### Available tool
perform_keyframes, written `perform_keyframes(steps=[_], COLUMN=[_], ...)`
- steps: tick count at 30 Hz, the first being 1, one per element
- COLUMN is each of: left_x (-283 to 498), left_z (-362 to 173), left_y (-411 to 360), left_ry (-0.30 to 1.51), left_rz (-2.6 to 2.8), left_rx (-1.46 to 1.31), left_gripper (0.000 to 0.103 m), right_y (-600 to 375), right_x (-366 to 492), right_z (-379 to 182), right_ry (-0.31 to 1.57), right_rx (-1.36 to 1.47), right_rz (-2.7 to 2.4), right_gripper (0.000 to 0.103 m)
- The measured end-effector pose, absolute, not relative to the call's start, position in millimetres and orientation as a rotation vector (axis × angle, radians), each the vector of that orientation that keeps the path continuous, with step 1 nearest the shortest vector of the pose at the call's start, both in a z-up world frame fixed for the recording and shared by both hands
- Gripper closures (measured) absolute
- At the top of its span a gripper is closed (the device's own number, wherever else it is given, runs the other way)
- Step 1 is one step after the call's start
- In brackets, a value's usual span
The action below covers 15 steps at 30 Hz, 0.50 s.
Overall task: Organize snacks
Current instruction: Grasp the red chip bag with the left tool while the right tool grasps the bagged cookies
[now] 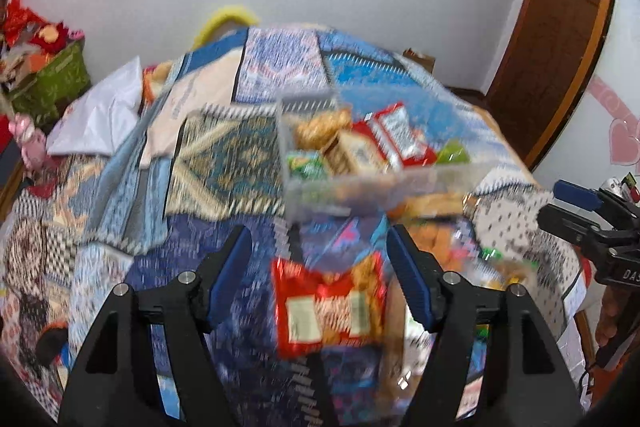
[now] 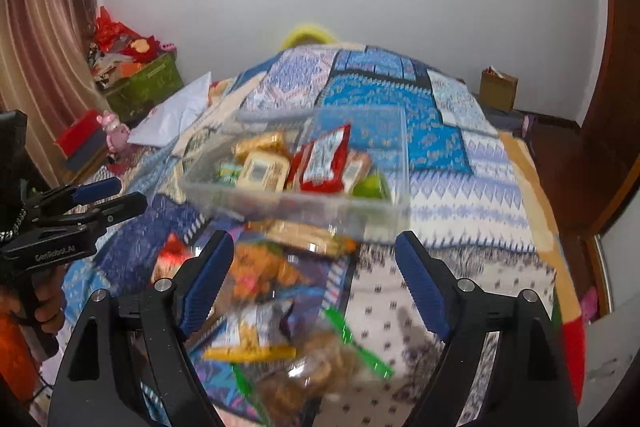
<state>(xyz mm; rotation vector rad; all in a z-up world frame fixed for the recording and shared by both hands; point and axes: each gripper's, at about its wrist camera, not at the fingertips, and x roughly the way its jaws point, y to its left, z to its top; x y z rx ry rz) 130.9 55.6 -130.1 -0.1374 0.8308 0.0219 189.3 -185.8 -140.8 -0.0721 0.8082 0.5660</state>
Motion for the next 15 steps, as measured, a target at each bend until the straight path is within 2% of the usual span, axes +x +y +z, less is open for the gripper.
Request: perform_keyframes(steps=[9, 11, 15], left_x=[111.0, 108.8, 109.5], left_z=[-177.2, -185.0, -195.1], left_y=[63.7, 62.9, 60.0], left_ry=[0.943, 0.961, 0.986], left_rz=[0.039, 0.038, 0.03], left_rx=[-0.173, -0.182, -0.193], left_gripper=[0.033, 0.033, 0.034], right_y=[-185.3, -185.6, -183.4], right_x=[165.9, 158.2, 150.6], right_z=[-193.1, -198.1, -206.8], right_ry=[0.958, 0.956, 0.984], right_rx=[-0.083, -0.099, -0.108], right_rz=[0.594, 0.581, 0.622], right_gripper=[0.022, 0.013, 0.006])
